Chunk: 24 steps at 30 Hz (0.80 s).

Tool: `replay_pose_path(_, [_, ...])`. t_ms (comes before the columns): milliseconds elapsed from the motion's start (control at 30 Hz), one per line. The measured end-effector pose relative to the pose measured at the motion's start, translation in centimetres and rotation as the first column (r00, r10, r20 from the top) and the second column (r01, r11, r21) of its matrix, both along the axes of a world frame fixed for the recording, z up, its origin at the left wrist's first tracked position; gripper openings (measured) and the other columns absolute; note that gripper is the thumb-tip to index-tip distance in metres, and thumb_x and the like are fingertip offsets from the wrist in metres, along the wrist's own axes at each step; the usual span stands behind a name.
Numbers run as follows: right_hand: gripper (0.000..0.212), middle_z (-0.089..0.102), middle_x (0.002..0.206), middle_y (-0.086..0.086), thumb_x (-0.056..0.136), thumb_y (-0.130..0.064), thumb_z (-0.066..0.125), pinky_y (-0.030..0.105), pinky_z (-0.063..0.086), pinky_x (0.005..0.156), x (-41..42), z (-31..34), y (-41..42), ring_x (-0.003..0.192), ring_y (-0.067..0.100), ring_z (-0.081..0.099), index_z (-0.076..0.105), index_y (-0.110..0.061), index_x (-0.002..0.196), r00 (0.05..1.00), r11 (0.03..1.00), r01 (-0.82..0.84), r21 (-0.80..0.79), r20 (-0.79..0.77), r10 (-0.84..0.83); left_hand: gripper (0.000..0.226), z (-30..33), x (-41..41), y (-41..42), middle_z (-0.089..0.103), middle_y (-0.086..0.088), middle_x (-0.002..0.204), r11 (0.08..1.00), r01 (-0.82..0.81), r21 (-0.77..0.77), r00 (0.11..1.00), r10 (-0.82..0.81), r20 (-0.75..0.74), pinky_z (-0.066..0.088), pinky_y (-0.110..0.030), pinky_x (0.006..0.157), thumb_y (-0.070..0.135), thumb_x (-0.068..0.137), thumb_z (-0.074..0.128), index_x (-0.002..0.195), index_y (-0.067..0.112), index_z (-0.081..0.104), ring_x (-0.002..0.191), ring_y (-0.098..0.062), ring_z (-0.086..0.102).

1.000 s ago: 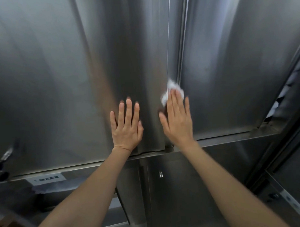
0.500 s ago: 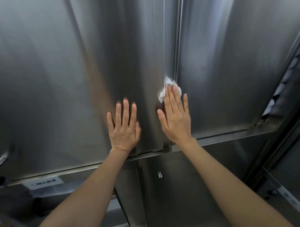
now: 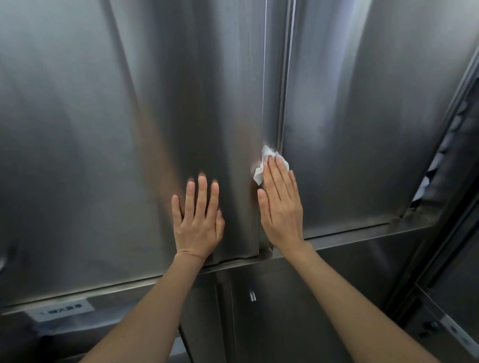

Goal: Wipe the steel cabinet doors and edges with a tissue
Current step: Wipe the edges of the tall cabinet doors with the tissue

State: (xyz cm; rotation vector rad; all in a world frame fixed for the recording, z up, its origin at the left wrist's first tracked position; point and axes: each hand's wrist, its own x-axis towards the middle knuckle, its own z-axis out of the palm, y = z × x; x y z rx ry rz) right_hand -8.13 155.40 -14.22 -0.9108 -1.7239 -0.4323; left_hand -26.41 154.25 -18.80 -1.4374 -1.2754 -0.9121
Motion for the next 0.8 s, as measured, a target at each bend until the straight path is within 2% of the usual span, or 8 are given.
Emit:
replay_pose_path(67, [0.042,0.046,0.150,0.012,0.110,-0.024,0.034,0.038,0.031,0.119,-0.1,0.0,0.0,0.143,0.024,0.038,0.040,-0.002,0.145,0.998,0.998,0.000,0.059,-0.057,0.004,0.068,-0.1,0.0,0.1,-0.002,-0.008,0.166,1.000,-0.003,0.003,1.000,0.003,-0.005,0.000,-0.048,0.123,0.030,0.098,0.035,0.159,0.015,0.009,0.153,-0.027,0.000])
replay_pose_path(167, [0.039,0.055,0.141,0.014,0.106,-0.018,0.047,0.035,0.037,0.115,-0.5,0.7,0.1,0.137,0.025,0.046,0.047,-0.002,0.141,0.993,0.991,0.037,0.131,-0.115,-0.022,0.069,-0.1,-0.1,0.1,-0.002,-0.009,0.166,1.000,0.000,0.004,1.000,0.000,-0.008,-0.001,-0.048,0.123,0.031,0.098,0.035,0.159,0.015,0.009,0.153,-0.027,0.000])
replay_pose_path(333, [0.047,0.057,0.140,0.014,0.093,-0.004,0.068,0.043,0.049,0.105,-0.3,0.9,0.4,0.136,0.024,0.044,0.054,0.000,0.137,0.993,0.973,0.117,0.197,-0.045,-0.110,0.071,-0.1,0.0,0.1,-0.001,-0.009,0.166,1.000,0.004,0.010,1.000,-0.004,-0.009,0.000,-0.048,0.123,0.030,0.096,0.038,0.159,0.014,0.010,0.153,-0.027,0.001])
replay_pose_path(500, [0.053,0.059,0.138,0.012,0.087,-0.002,0.074,0.041,0.050,0.104,0.8,0.0,0.3,0.134,0.024,0.044,0.055,0.001,0.136,0.987,0.973,0.134,0.189,0.062,-0.148,0.071,-0.2,-0.1,0.1,-0.001,-0.009,0.166,1.000,-0.004,0.006,1.000,0.004,-0.012,0.001,-0.049,0.123,0.030,0.096,0.039,0.159,0.014,0.010,0.153,-0.027,0.001])
replay_pose_path(600, [0.053,0.059,0.139,0.010,0.087,-0.006,0.073,0.036,0.051,0.101,2.2,-1.9,0.4,0.123,0.027,0.052,0.056,-0.003,0.137,0.973,0.973,0.151,0.174,0.146,-0.177,0.069,-0.2,-0.1,0.1,-0.002,-0.009,0.166,1.000,-0.002,0.000,1.000,0.002,-0.012,0.000,-0.049,0.123,0.031,0.097,0.037,0.159,0.014,0.010,0.153,-0.027,0.001])
replay_pose_path(667, [0.049,0.059,0.139,0.009,0.088,-0.009,0.068,0.030,0.049,0.096,3.1,-2.8,0.5,0.113,0.026,0.057,0.057,-0.005,0.136,0.961,0.973,0.156,0.168,0.201,-0.188,0.069,-0.2,-0.1,0.1,-0.002,-0.009,0.166,1.000,-0.001,-0.001,1.000,0.001,-0.010,0.000,-0.049,0.123,0.031,0.097,0.037,0.159,0.014,0.011,0.153,-0.027,0.001])
replay_pose_path(733, [0.041,0.064,0.129,0.011,0.090,-0.012,0.063,0.028,0.055,0.086,3.5,-2.8,0.7,0.105,0.026,0.060,0.062,-0.004,0.131,0.960,0.972,0.139,0.190,0.216,-0.179,0.070,-0.2,-0.1,0.1,-0.001,-0.009,0.166,1.000,-0.003,-0.003,1.000,0.002,-0.008,0.000,-0.049,0.123,0.031,0.097,0.037,0.159,0.014,0.011,0.153,-0.027,0.001])
replay_pose_path(800, [0.038,0.068,0.120,0.013,0.088,-0.010,0.069,0.029,0.059,0.076,3.6,-2.2,0.8,0.097,0.025,0.065,0.065,-0.003,0.126,0.965,0.973,0.109,0.203,0.214,-0.152,0.069,-0.2,-0.1,0.1,-0.001,-0.009,0.166,1.000,-0.009,-0.007,1.000,0.009,-0.009,0.000,-0.049,0.123,0.031,0.097,0.037,0.159,0.014,0.011,0.153,-0.027,0.001])
